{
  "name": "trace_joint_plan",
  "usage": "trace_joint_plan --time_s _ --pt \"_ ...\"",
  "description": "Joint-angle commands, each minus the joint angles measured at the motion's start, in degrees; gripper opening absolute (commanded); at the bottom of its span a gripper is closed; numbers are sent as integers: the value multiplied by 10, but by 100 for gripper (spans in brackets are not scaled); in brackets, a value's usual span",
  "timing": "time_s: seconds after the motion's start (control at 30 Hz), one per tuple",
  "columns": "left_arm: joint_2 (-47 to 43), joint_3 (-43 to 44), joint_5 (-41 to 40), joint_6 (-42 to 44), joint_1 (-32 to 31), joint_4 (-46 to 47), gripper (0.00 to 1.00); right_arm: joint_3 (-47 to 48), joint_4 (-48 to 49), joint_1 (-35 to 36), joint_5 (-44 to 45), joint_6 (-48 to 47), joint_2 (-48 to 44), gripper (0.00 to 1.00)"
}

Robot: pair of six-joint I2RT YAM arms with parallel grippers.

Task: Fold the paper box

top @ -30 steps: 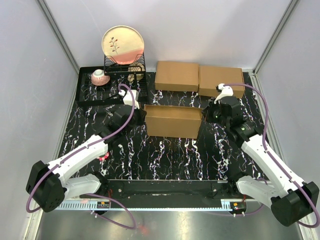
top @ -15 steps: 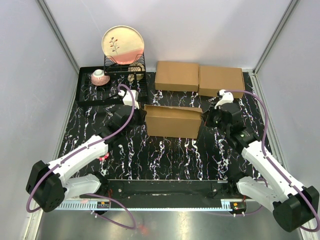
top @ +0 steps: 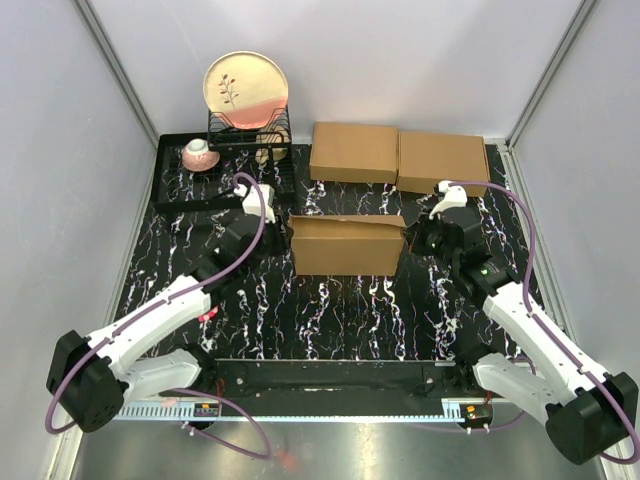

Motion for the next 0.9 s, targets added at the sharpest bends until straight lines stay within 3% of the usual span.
trace_joint_plan --time_s 0.0,0.33,0.87 --pt "-31 9 -24 32 0 -42 40 6 -58 0 21 0 13 0" --pt "-53 6 8 39 0 5 39 11 -58 0 19 1 20 0" --pt "-67 12 20 35 6 13 54 20 -62 0 15 3 21 0"
